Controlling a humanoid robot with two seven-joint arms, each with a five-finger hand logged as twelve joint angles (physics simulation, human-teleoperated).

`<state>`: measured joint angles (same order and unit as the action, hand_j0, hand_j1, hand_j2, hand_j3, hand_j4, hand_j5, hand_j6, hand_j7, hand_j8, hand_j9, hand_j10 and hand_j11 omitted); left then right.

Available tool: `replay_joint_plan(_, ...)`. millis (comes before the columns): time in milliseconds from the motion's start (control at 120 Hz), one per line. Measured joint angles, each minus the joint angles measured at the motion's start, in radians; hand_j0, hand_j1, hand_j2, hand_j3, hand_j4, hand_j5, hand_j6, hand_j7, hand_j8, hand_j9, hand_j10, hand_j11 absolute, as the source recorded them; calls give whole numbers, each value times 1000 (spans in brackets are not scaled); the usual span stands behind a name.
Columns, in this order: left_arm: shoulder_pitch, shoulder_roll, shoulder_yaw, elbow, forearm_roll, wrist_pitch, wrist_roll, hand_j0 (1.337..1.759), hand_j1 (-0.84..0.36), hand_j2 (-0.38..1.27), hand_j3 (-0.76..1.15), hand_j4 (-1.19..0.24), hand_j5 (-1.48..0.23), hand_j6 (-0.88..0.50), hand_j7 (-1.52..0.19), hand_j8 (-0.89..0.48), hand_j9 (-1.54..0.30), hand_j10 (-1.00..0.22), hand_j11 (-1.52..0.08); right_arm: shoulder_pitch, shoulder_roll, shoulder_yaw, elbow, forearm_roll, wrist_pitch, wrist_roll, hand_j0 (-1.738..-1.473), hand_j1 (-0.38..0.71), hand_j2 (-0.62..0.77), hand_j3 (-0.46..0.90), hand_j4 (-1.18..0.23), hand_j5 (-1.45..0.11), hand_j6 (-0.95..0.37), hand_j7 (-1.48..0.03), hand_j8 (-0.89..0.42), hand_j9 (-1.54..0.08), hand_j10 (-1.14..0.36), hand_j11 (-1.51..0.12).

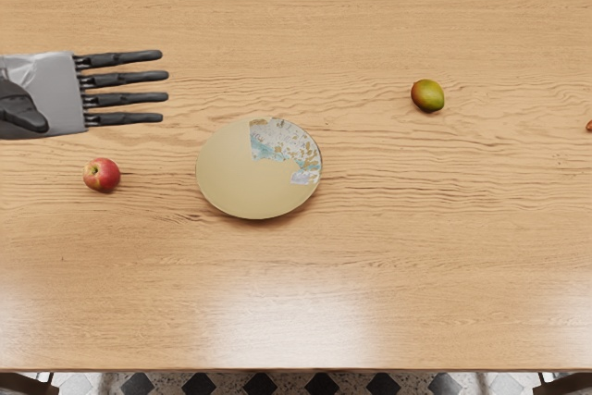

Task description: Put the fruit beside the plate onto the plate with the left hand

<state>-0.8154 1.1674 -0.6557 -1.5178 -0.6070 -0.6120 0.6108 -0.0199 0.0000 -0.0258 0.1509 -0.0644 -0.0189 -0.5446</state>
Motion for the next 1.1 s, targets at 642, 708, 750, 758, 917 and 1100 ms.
replay_joint_plan(642, -80, -12, -103, -118, 638, 92, 0, 1658, 328, 3, 0, -14, -22, -14, -22, -14, -22, -15, -22, 3, 0, -2, 6, -2, 0, 1, -1658, -349, 0, 0, -1, 0, -1, 0, -1, 0, 0, 0)
replay_joint_plan(708, -86, -16, -111, -131, 785, 156, 0, 1658, 328, 3, 0, -16, -23, -16, -23, -16, -23, -17, -23, 6, 0, -2, 9, -2, 0, 2, -1658, -349, 0, 0, 0, 0, -1, 0, -1, 0, 0, 0)
replay_joint_plan(750, -84, -47, -112, -139, 879, 201, 0, 1658, 327, 3, 0, -17, -23, -17, -23, -17, -23, -18, -23, 7, 0, -1, 10, -2, 0, 2, -1658, -349, 0, 0, 0, 0, -1, 0, 0, 0, 0, 0)
replay_joint_plan(758, -81, -63, -112, -141, 901, 211, 0, 1658, 327, 3, 0, -17, -23, -17, -24, -17, -24, -17, -24, 7, 0, -1, 11, -2, 0, 2, -1658, -349, 0, 0, 0, 0, 0, 0, 0, 0, 0, 0)
replay_joint_plan(917, -14, -158, -101, -164, 1259, 364, 0, 1658, 325, 5, 0, -23, -28, -24, -28, -24, -27, -23, -27, 9, 0, -1, 13, -2, -1, 2, -1658, -349, 0, 0, 0, 0, -1, 0, 0, 0, 0, 0)
replay_joint_plan(1100, 70, -227, -75, -196, 1553, 516, 0, 1658, 321, 6, 0, -28, -32, -29, -32, -29, -32, -28, -31, 10, 0, -1, 13, -2, -1, 3, -1658, -349, 0, 0, 0, 0, -1, 0, 0, 0, 0, 0)
